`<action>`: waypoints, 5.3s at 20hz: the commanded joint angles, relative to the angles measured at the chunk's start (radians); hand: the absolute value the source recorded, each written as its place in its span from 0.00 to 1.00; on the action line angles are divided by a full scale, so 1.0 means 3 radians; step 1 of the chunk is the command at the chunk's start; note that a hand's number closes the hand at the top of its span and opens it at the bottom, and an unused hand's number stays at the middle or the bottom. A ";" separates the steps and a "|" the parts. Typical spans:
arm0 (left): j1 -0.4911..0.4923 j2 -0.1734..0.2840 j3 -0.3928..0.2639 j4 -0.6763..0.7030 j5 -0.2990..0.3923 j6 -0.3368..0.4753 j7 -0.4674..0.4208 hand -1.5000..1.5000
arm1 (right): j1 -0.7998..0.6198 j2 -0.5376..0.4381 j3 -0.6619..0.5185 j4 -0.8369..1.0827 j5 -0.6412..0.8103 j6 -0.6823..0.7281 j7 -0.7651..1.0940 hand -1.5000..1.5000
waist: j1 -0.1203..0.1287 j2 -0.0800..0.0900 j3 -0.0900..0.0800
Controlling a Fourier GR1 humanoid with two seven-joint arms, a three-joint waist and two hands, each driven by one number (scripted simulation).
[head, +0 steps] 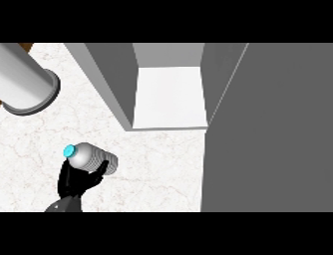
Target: Pick up the bottled water, place it into the cabinet and close the cabinet
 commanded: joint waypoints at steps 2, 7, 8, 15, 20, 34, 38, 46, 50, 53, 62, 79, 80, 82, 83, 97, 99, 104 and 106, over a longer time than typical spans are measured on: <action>-0.0161 0.0024 0.0002 0.0039 -0.0001 -0.0055 0.0017 1.00 | 0.0042 -0.0054 -0.0166 -0.0586 -0.0491 -0.0195 0.0320 0.00 | 0.0045 -0.0005 0.0006; -0.0144 0.0080 -0.0021 0.0026 -0.0105 -0.0132 -0.0374 1.00 | 0.0278 0.0046 -0.0101 -0.0702 -0.0460 -0.0119 0.0273 0.00 | 0.0016 -0.0008 0.0004; -0.0118 0.0233 0.0031 -0.0062 -0.0026 -0.0224 -0.0201 1.00 | 0.0285 0.0139 -0.0100 -0.0667 -0.0312 -0.0027 0.0100 0.00 | 0.0021 -0.0017 0.0007; -0.0354 0.0615 0.0107 0.0095 -0.0039 -0.0433 -0.0130 1.00 | 0.0163 -0.0016 -0.0095 -0.0561 -0.0366 -0.0083 0.0223 0.00 | 0.0035 -0.0005 0.0006; -0.0162 0.0305 -0.0173 -0.0516 -0.0102 -0.0198 0.0244 1.00 | 0.0122 0.0018 -0.0103 -0.0503 -0.0400 -0.0159 0.0175 0.00 | 0.0082 -0.0025 0.0013; -0.0227 -0.0228 -0.0659 -0.1760 -0.0339 0.0714 0.1147 1.00 | 0.0197 -0.0141 -0.0290 -0.0562 -0.0667 -0.0177 0.0243 0.00 | 0.0068 -0.0018 0.0009; -0.0404 -0.0248 -0.1104 -0.1803 -0.0154 0.1382 0.1168 1.00 | 0.0203 -0.0166 -0.0385 -0.0490 -0.0710 -0.0096 0.0184 0.00 | 0.0010 -0.0016 0.0007; -0.0823 -0.0246 -0.1511 -0.1819 -0.0318 0.2272 0.1506 1.00 | 0.0058 -0.0154 -0.0246 -0.0456 -0.0639 -0.0198 0.0177 0.00 | -0.0017 -0.0007 0.0007; -0.1091 -0.0241 -0.1378 -0.1635 -0.0470 0.2384 0.1707 1.00 | -0.0031 -0.0208 -0.0259 -0.0311 -0.0654 -0.0203 0.0171 0.00 | -0.0019 0.0000 0.0009; -0.1004 -0.0243 -0.1426 -0.1450 -0.0462 0.2455 0.1644 1.00 | 0.0112 -0.0123 -0.0270 -0.0291 -0.0632 0.0015 0.0012 0.00 | -0.0082 -0.0002 0.0008; -0.1172 -0.0239 -0.1384 -0.1341 -0.0458 0.2570 0.1792 1.00 | -0.0055 -0.0280 -0.0153 -0.0260 -0.0754 -0.0139 0.0115 0.00 | -0.0156 0.0030 0.0002; -0.1332 0.0041 -0.1420 -0.1238 -0.0854 0.3096 0.1885 0.00 | -0.0100 -0.0368 -0.0110 0.0026 -0.0674 0.0135 -0.0097 0.00 | -0.0371 0.0062 0.0008; -0.1318 -0.0009 -0.1461 -0.1225 -0.0859 0.3114 0.1892 0.00 | -0.0184 -0.0387 -0.0065 0.0080 -0.0656 0.0108 -0.0080 0.00 | -0.0344 0.0081 0.0008; -0.1318 0.0177 -0.1457 -0.1307 -0.0860 0.3051 0.2017 0.00 | -0.0167 -0.0371 -0.0055 -0.0023 -0.0670 0.0050 -0.0064 0.00 | -0.0351 0.0072 0.0007; -0.1262 0.0062 -0.1525 -0.1309 -0.0881 0.3118 0.1950 0.00 | -0.0170 -0.0453 -0.0084 -0.0032 -0.0686 0.0092 -0.0035 0.00 | -0.0357 0.0075 0.0003; -0.1316 0.0046 -0.1607 -0.1666 -0.0791 0.3092 0.1882 0.00 | -0.0272 -0.0470 -0.0045 0.0043 -0.0640 0.0070 -0.0073 0.00 | -0.0398 0.0073 -0.0004; -0.1265 0.0095 -0.1633 -0.1749 -0.0735 0.2957 0.1799 0.00 | -0.0300 -0.0475 -0.0073 0.0038 -0.0629 0.0047 -0.0082 0.00 | -0.0364 0.0064 -0.0006; -0.1292 0.0035 -0.1637 -0.1798 -0.0649 0.2930 0.1761 0.00 | -0.0280 -0.0468 -0.0054 0.0004 -0.0636 0.0024 -0.0059 0.00 | -0.0338 0.0055 -0.0005; -0.1350 -0.0060 -0.1638 -0.1793 -0.0624 0.2989 0.1768 0.00 | -0.0301 -0.0522 -0.0112 0.0015 -0.0655 0.0013 -0.0044 0.00 | -0.0327 0.0056 -0.0005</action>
